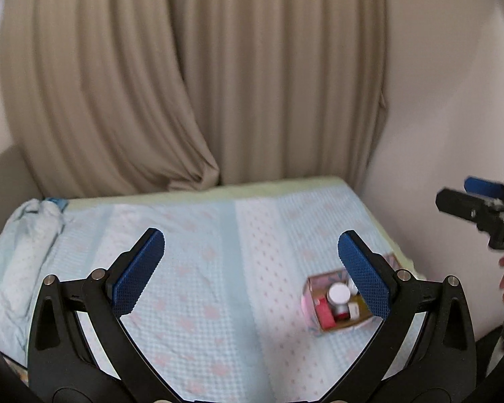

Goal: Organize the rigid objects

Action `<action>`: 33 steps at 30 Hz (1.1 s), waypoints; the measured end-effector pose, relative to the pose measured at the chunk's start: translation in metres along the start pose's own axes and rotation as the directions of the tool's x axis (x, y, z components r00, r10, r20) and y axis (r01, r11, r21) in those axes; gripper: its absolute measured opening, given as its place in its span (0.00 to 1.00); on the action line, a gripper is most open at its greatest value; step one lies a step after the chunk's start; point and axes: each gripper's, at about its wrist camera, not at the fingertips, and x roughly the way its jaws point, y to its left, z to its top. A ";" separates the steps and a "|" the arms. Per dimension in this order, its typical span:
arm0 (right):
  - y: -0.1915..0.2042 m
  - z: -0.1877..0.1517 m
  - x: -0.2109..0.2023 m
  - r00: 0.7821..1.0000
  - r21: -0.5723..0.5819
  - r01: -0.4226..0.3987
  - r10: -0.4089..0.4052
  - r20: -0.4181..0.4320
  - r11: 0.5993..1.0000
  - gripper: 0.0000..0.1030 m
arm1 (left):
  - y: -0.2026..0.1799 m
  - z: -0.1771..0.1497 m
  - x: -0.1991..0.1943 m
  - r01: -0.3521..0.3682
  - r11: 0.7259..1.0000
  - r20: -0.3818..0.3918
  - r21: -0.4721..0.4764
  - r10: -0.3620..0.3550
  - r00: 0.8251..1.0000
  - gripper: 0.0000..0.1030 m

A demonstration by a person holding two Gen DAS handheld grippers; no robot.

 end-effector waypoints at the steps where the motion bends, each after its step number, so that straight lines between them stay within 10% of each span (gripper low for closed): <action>1: 0.006 -0.001 -0.007 1.000 -0.005 0.008 -0.008 0.028 1.000 1.00 | 0.005 0.000 -0.010 0.002 1.000 0.021 -0.018 -0.001 1.000 1.00; 33: 0.032 -0.046 -0.041 0.988 -0.008 0.123 -0.122 0.090 0.992 1.00 | 0.003 -0.030 -0.062 -0.045 0.999 0.082 -0.025 0.047 0.996 1.00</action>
